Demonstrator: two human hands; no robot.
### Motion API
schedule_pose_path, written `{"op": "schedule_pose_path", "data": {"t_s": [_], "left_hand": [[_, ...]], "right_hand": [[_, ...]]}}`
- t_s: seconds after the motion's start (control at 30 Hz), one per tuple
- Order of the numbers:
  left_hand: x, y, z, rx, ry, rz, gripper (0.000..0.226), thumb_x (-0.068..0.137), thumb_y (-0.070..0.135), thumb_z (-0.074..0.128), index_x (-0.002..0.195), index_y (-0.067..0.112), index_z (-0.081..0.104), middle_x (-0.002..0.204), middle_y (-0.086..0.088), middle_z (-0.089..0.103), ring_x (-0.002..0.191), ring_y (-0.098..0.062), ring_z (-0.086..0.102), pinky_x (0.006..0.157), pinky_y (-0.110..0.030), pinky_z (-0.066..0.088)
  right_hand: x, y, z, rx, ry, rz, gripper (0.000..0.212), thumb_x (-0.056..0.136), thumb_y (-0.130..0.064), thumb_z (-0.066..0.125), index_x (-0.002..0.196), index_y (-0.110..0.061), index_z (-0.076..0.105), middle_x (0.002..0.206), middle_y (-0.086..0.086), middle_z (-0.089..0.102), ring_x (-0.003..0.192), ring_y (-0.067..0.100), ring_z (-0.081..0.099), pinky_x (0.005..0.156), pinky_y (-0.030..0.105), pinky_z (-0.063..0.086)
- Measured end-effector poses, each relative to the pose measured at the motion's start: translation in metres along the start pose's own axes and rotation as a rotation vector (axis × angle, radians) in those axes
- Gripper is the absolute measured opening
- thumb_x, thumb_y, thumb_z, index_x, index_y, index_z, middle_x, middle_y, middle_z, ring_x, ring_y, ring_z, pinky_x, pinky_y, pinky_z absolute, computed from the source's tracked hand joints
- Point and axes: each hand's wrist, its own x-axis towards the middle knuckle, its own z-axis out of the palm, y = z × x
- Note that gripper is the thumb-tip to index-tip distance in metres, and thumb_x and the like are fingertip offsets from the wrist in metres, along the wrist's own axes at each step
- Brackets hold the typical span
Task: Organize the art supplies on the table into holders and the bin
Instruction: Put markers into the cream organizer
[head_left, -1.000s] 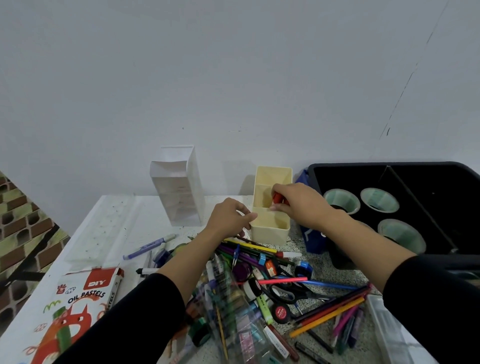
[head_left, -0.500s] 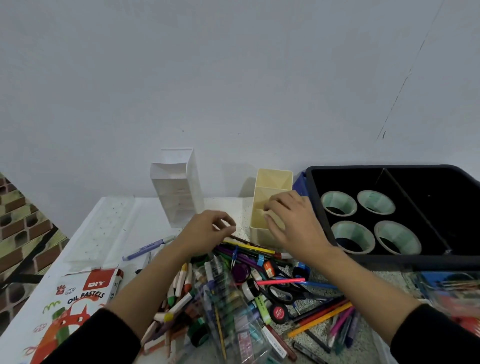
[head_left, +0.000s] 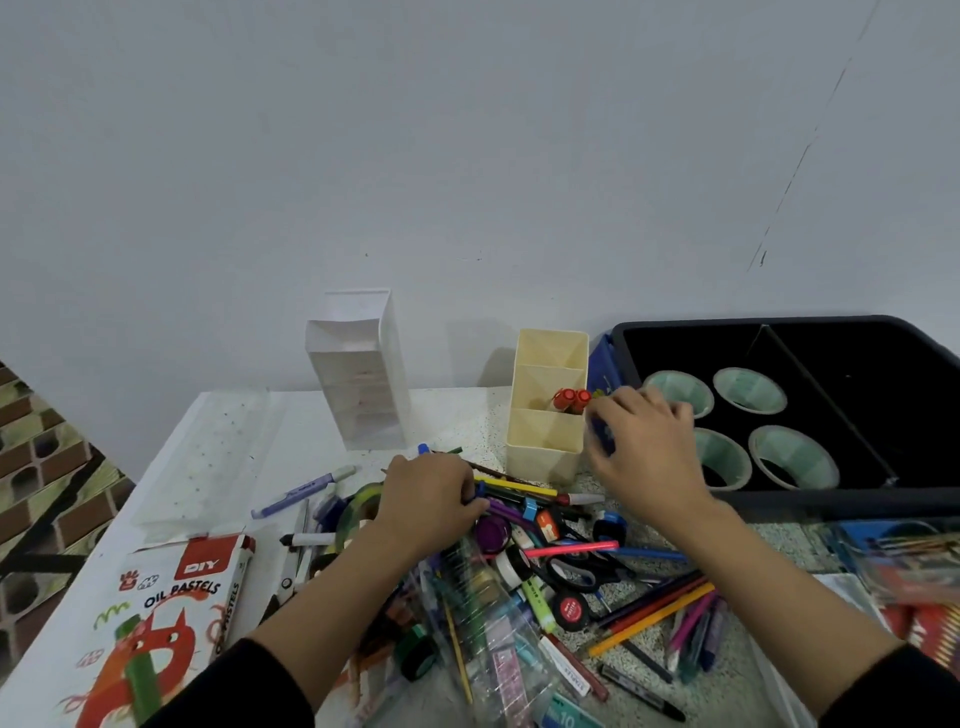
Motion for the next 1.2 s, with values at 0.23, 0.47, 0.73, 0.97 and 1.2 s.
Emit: {"op": "schedule_pose_path", "data": {"t_s": [0.23,0.47,0.73,0.97,1.2], "left_hand": [[-0.002,0.003,0.002,-0.11,0.003,-0.092,0.024,0.086,0.045,0.061,0.074,0.025,0.066,0.071,0.009,0.065,0.072,-0.008,0.059,0.089,-0.036,0.042],[-0.008,0.002,-0.009,-0.472,0.133,-0.139,0.016,0.086,0.04,0.068,0.073,0.03,0.065,0.068,0.012,0.063,0.068,-0.006,0.059,0.072,-0.032,0.05],[-0.01,0.008,-0.026,-0.72,0.268,-0.071,0.018,0.092,0.03,0.067,0.076,0.027,0.059,0.073,0.007,0.067,0.066,-0.009,0.063,0.065,-0.035,0.057],[-0.007,0.022,-0.035,-0.752,0.259,0.03,0.018,0.093,0.03,0.066,0.078,0.026,0.057,0.071,0.016,0.061,0.062,-0.009,0.058,0.062,-0.031,0.052],[-0.001,0.038,-0.031,-0.801,0.222,0.083,0.019,0.094,0.024,0.066,0.078,0.023,0.056,0.061,0.013,0.056,0.057,-0.008,0.051,0.054,-0.016,0.041]], "right_hand": [[-0.004,0.018,0.0,-0.285,-0.261,0.046,0.03,0.078,-0.041,0.075,0.09,-0.014,0.072,0.107,0.005,0.057,0.105,0.032,0.049,0.082,0.05,0.039],[0.004,0.007,-0.003,-0.487,-0.323,0.03,0.039,0.083,-0.041,0.065,0.109,-0.012,0.062,0.123,0.01,0.044,0.113,0.032,0.041,0.088,0.049,0.035],[0.005,0.009,-0.004,-0.561,-0.362,0.025,0.062,0.089,-0.054,0.058,0.13,-0.009,0.053,0.138,0.014,0.034,0.126,0.035,0.033,0.095,0.053,0.032],[-0.012,0.016,-0.016,-0.554,-0.484,-0.085,0.054,0.092,-0.041,0.058,0.14,-0.02,0.046,0.161,0.017,0.004,0.146,0.043,0.005,0.107,0.061,0.024],[-0.025,0.018,-0.031,-0.535,-0.469,-0.202,0.029,0.077,-0.022,0.076,0.105,-0.021,0.069,0.155,0.023,0.022,0.143,0.043,0.01,0.102,0.063,0.024]]}}
